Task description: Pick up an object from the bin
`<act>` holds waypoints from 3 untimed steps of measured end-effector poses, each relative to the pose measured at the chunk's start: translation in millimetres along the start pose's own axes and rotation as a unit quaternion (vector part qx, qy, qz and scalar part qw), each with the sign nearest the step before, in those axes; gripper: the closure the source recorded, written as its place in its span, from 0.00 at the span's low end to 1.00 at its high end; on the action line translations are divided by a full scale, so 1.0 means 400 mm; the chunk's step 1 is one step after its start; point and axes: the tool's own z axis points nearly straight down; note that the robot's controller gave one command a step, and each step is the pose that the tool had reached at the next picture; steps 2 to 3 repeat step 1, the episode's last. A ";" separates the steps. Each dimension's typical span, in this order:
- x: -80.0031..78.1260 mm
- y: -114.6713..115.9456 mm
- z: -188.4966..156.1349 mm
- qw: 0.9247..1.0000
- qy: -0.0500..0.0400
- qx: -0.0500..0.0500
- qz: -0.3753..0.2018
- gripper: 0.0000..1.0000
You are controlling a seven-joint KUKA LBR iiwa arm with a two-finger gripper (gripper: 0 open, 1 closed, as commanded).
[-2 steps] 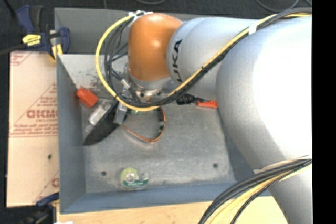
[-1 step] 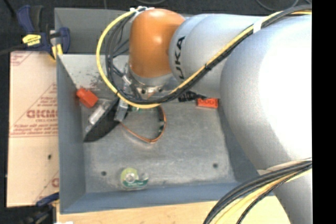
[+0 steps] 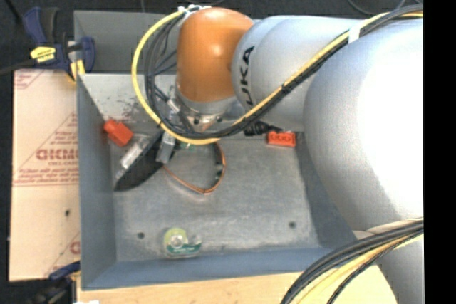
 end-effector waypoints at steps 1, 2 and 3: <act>-0.001 0.000 -0.025 1.000 0.000 0.000 0.000 1.00; -0.001 0.000 -0.025 1.000 0.000 0.000 0.000 1.00; -0.001 0.000 -0.025 1.000 0.000 0.000 0.000 1.00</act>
Offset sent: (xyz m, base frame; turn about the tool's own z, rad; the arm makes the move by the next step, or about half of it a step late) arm -0.0001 0.0000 0.0117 0.0000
